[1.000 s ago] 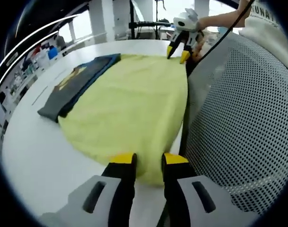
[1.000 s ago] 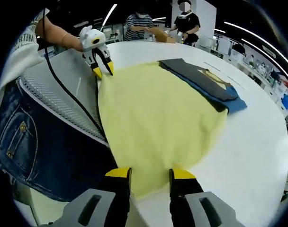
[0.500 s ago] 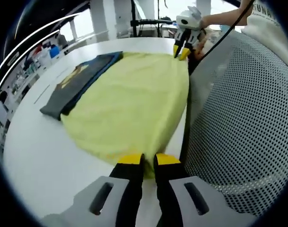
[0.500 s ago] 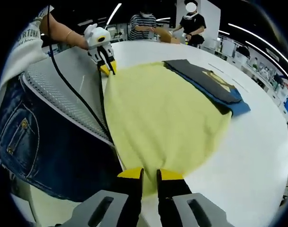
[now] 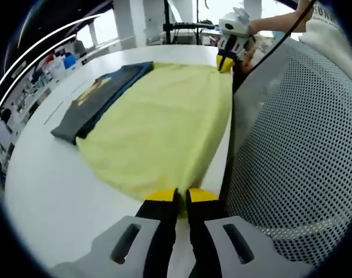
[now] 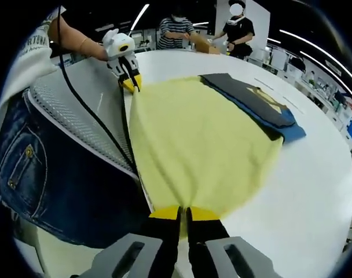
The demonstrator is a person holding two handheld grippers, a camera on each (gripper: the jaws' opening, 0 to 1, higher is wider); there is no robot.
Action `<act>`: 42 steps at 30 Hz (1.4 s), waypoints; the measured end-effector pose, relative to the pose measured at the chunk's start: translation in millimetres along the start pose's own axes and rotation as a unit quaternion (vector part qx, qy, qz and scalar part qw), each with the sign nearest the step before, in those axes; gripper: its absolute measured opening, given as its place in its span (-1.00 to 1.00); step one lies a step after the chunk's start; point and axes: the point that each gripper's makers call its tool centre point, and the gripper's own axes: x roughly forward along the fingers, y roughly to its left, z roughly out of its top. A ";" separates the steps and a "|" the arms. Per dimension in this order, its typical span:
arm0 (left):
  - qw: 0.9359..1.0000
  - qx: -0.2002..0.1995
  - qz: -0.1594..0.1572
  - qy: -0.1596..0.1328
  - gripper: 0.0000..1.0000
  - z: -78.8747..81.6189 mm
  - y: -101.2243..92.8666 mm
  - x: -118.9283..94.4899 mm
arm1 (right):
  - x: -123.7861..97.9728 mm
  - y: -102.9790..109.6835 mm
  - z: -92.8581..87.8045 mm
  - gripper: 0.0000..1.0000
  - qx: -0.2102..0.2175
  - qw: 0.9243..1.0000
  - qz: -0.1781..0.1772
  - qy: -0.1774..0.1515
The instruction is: Fold the garment on the visible template until the final outline fits inside the template.
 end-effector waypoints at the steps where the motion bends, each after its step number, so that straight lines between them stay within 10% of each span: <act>1: 1.000 0.000 0.001 0.000 -0.93 0.2 0.1 0.2 | -1.7 0.6 -0.9 -0.88 0.002 1.000 0.002 0.000; 5: 1.000 -0.002 0.001 0.000 -0.93 1.1 -0.1 0.7 | -4.6 6.2 -2.7 -0.51 0.009 1.000 0.013 0.000; 19: 1.000 -0.013 0.001 -0.002 -0.93 -0.2 1.1 2.1 | -4.1 10.1 -6.8 -0.51 -0.020 1.000 0.021 0.010; 42: 1.000 -0.026 0.012 -0.010 -0.97 4.2 7.1 -1.0 | -1.3 -3.0 -4.7 -1.00 -0.035 0.999 0.001 0.008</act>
